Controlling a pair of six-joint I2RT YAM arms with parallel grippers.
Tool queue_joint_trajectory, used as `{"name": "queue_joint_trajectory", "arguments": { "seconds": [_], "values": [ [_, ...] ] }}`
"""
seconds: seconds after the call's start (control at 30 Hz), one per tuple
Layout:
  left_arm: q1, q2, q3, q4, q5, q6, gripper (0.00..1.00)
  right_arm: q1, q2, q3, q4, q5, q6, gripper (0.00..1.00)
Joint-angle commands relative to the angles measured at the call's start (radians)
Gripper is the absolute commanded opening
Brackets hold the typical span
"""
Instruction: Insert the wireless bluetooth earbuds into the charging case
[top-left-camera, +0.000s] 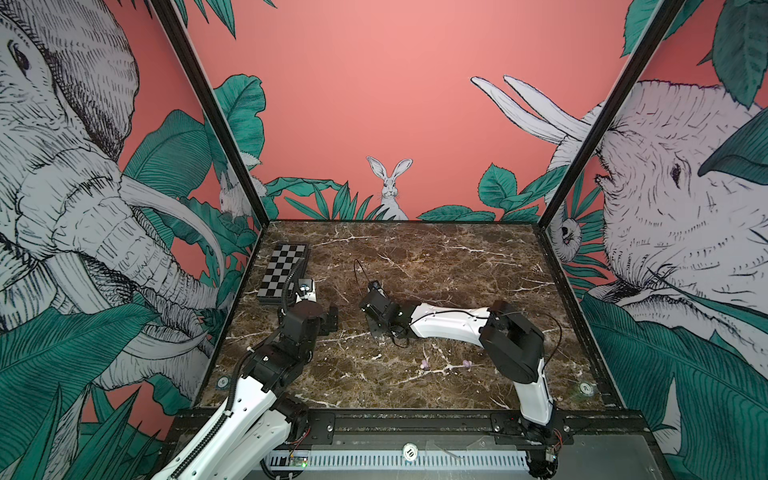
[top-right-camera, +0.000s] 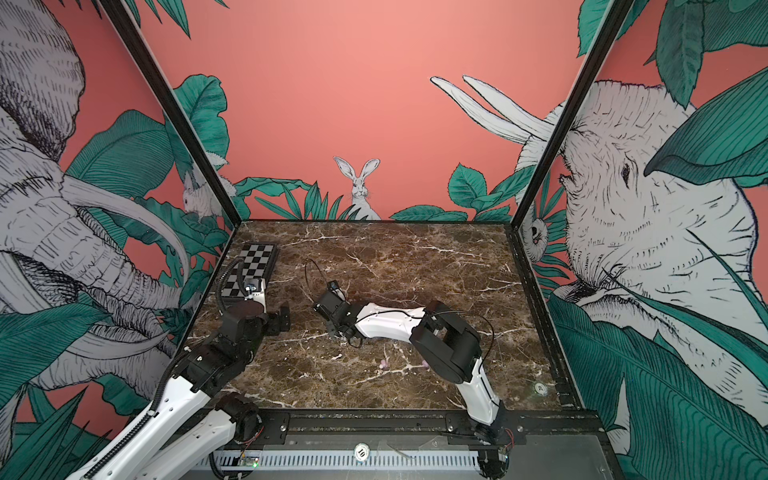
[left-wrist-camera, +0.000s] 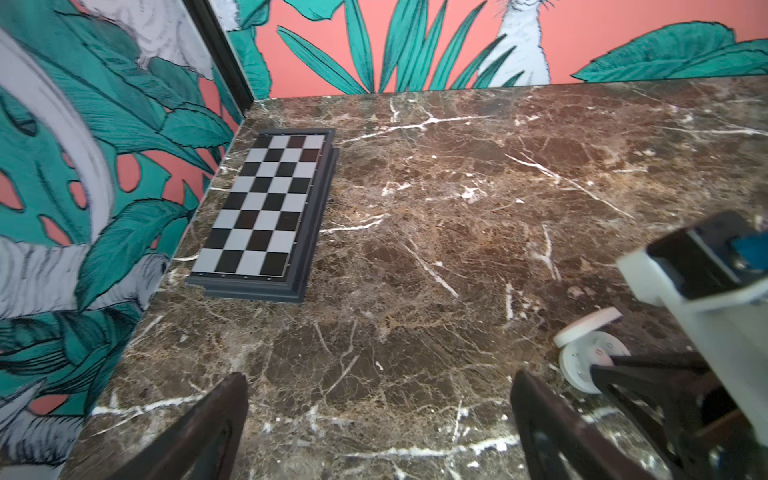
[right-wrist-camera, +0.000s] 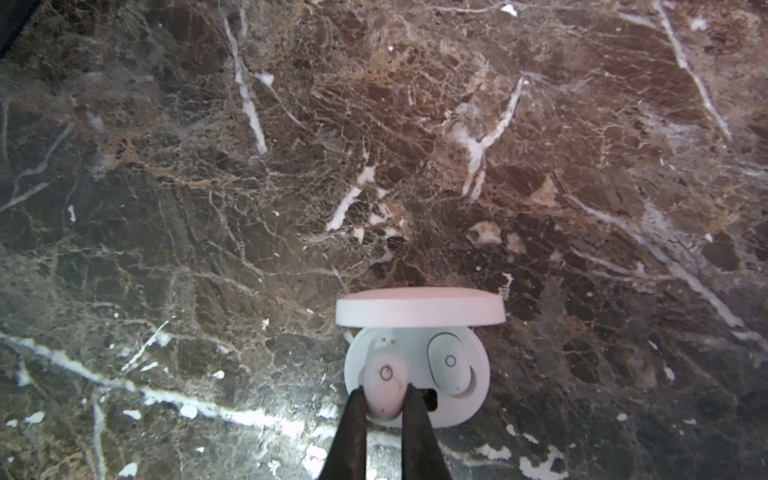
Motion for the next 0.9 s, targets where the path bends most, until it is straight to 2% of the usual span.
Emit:
{"name": "queue_joint_trajectory", "arguments": {
  "seconds": [0.0,0.4,0.87],
  "values": [
    [-0.003,0.006,0.005,0.01,0.11,0.029,0.99,-0.005,0.012,0.019,-0.002,0.014,0.018,0.0],
    [-0.003,0.015,-0.007,0.04,0.253,0.07,0.99,-0.004,0.023,0.021,-0.002,0.014,0.026,0.0],
    [-0.002,0.014,-0.006,0.047,0.273,0.074,0.99,-0.006,0.034,0.024,-0.013,0.012,0.033,0.0]
  ]
}}
